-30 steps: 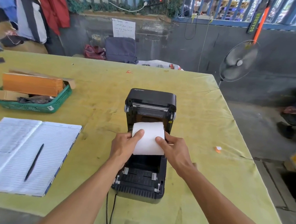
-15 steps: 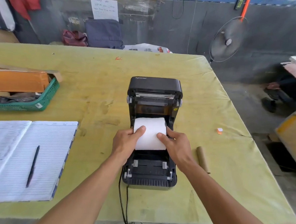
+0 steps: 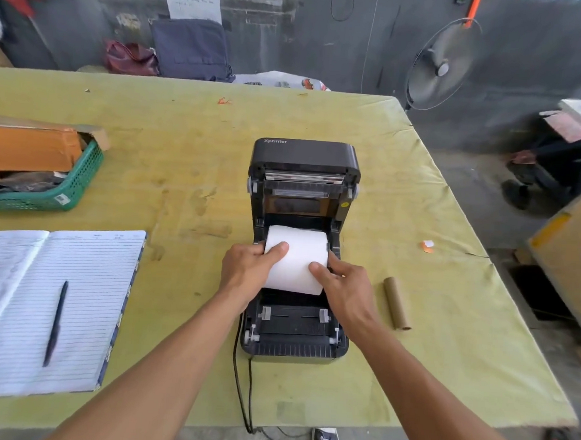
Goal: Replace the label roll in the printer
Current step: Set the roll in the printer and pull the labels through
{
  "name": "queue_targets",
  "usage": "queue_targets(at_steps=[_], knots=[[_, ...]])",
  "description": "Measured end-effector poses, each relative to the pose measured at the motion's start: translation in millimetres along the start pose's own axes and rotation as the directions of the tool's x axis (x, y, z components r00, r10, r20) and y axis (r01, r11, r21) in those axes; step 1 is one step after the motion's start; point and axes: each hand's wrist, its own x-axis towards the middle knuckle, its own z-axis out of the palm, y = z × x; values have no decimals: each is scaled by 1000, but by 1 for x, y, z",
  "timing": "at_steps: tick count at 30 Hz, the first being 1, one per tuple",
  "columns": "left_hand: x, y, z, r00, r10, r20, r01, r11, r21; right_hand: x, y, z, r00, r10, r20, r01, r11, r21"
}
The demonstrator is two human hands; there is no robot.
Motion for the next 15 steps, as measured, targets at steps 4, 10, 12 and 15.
queue_targets(at_steps=[4, 10, 12, 15], knots=[[-1, 2, -2, 1000, -5, 6, 5, 999, 47, 2, -2, 0, 1000, 8, -15, -8, 1000, 14], [-6, 6, 0, 1000, -23, -10, 24, 996, 86, 1, 0, -1, 1000, 10, -21, -11, 1000, -19], [-6, 5, 1, 999, -32, -14, 33, 995, 89, 2, 2, -2, 1000, 15, -16, -15, 1000, -23], [-5, 5, 4, 999, -39, -28, 42, 994, 100, 4, 3, -4, 1000, 13, -4, -13, 999, -34]])
